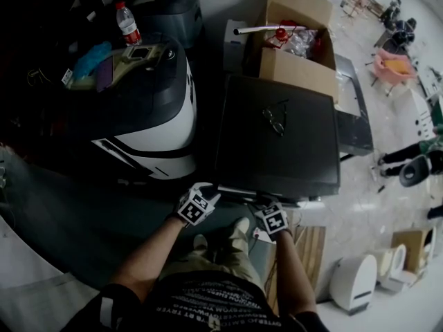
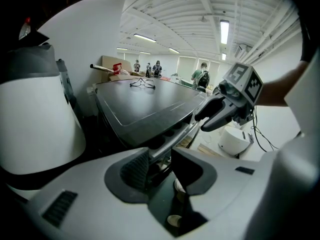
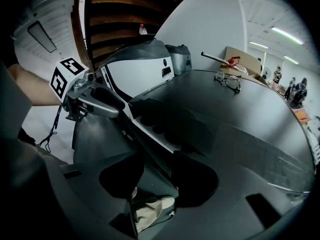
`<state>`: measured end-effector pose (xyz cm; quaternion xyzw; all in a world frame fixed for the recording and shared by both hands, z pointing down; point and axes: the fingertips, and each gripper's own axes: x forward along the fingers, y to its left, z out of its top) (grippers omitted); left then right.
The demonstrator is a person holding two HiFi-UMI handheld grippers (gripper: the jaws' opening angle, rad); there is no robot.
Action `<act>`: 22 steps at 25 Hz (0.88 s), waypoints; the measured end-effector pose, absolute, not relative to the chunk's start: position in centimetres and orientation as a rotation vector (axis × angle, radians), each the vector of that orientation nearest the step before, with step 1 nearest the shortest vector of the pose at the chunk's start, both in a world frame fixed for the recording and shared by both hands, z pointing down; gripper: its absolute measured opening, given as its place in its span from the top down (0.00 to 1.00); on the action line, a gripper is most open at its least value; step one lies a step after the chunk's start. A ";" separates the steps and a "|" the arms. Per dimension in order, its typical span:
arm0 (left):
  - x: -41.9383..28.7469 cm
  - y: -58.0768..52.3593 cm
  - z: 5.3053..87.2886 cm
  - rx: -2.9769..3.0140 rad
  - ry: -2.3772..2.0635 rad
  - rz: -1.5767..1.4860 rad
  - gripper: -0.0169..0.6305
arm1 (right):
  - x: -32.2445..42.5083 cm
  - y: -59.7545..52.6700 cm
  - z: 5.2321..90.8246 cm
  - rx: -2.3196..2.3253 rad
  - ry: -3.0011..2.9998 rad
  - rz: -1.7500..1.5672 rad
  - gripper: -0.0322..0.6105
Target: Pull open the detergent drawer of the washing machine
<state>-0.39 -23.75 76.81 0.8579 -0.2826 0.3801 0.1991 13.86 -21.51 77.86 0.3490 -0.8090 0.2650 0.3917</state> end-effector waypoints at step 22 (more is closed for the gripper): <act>0.1 -19.9 77.4 2.355 -0.649 1.147 0.78 | 13.3 -17.8 78.7 0.865 -2.038 0.777 0.70</act>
